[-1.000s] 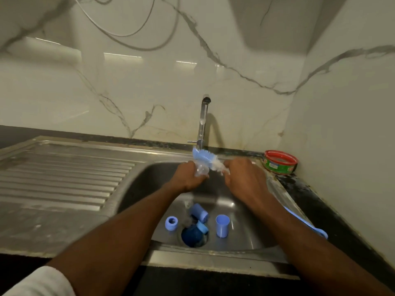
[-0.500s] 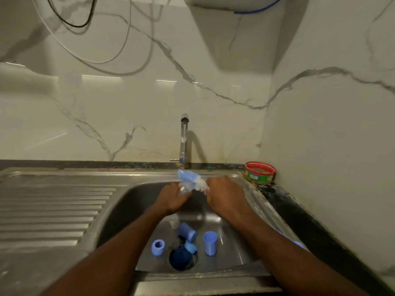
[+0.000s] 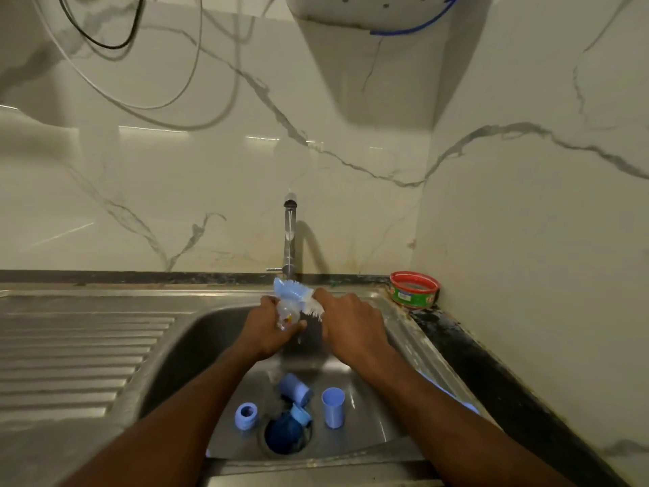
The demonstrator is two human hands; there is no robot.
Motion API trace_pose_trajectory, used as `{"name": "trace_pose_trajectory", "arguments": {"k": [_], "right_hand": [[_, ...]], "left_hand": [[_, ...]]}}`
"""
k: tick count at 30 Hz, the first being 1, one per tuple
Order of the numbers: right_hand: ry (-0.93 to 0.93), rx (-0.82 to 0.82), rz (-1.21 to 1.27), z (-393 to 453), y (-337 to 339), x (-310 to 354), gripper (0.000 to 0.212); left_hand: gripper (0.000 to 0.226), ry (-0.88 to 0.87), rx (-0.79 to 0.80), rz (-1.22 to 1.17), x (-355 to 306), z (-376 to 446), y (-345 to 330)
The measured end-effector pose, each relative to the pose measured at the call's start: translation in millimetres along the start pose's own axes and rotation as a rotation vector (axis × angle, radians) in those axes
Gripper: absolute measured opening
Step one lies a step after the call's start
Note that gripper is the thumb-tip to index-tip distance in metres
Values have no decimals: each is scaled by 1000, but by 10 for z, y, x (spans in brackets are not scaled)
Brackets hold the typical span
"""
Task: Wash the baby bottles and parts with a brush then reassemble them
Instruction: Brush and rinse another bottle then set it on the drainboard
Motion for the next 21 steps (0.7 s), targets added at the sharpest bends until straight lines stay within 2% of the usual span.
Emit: {"name": "trace_pose_trajectory", "arguments": {"k": [2,3,5,7,10,11,12,15,18,21], "right_hand": [[-12,-22,6,51,2,8,38],[-25,-26,2,83,-10,14,35],[-52,-16,-23,146,-47,18,28],[-65,-4,-26,180,-85,19,25],[-43,2,-28,127,-82,43,27],[-27,1,-29,89,-70,54,30],[-11,4,-32,50,-61,65,34],[-6,0,-47,9,-54,57,42],[-57,-12,-13,103,-85,26,35],[-60,-16,-30,193,-85,40,30]], "left_hand": [[14,-78,58,-26,-135,-38,-40],[8,-159,88,-37,-273,-77,-75],[14,-248,121,-35,-448,-132,-156],[26,-196,96,-7,-398,-112,-141],[76,-22,51,35,-118,-29,-74],[85,6,48,71,-37,-4,-64],[84,34,41,102,-12,-21,-21],[62,3,34,127,-41,-33,2],[38,-119,102,-3,-222,-83,-92],[32,-148,98,-20,-349,-102,-124]]}}
Point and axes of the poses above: each hand's wrist, its own z-axis towards the middle knuckle, its own y-axis out of the back of the hand, x = y × z, the point moved 10 cm from there along z, towards the middle knuckle, and after that the axes turned 5 degrees about z, right-handed, at the moved point
